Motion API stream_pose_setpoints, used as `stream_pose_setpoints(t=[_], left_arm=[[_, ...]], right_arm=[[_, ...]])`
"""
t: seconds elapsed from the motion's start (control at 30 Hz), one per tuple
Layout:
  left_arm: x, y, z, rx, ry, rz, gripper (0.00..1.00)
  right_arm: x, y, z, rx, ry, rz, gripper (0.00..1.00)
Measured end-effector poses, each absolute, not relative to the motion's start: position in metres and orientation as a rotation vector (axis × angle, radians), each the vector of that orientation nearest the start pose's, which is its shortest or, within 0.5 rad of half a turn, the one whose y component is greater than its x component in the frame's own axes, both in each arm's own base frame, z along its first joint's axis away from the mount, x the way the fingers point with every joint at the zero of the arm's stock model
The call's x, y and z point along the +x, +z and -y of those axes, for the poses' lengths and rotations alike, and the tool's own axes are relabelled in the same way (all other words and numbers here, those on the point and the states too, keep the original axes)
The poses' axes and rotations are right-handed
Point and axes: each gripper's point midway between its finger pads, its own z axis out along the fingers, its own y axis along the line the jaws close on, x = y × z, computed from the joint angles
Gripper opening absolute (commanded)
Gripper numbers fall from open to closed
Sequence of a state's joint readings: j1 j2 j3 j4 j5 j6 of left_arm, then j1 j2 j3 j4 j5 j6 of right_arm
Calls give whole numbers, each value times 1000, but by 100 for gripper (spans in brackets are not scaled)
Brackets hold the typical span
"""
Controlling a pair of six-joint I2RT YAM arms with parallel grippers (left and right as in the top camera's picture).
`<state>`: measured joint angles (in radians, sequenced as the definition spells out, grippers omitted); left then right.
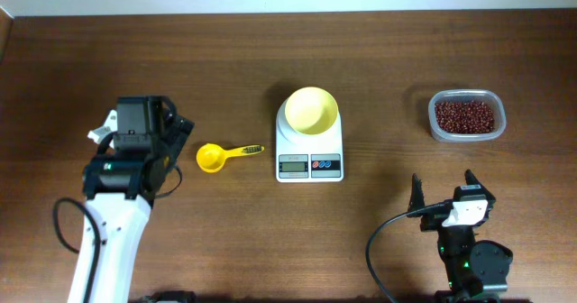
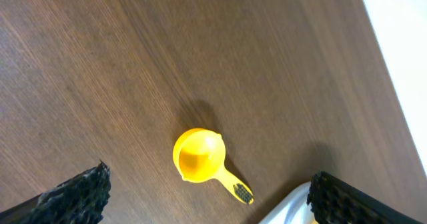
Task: Scoop item into bowl and weigh 50g on scale
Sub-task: 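Close the left gripper on the yellow scoop and lift it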
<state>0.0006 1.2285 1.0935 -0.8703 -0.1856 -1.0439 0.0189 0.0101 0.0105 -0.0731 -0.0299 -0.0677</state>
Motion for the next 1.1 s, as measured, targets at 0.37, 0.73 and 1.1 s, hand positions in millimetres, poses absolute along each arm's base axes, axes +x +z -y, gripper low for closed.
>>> stream_pose_setpoints(t=[0.37, 0.73, 1.1], left_arm=[[322, 140, -23, -1431, -152, -2296, 89], [321, 91, -2, -1705, -214, -2364, 73], [317, 54, 2, -1808, -147, -2427, 62]], right_arm=[[246, 158, -10, -94, -12, -1641, 99], [246, 158, -10, -94, -13, -1641, 99], [246, 158, -10, -94, -13, -1641, 99]])
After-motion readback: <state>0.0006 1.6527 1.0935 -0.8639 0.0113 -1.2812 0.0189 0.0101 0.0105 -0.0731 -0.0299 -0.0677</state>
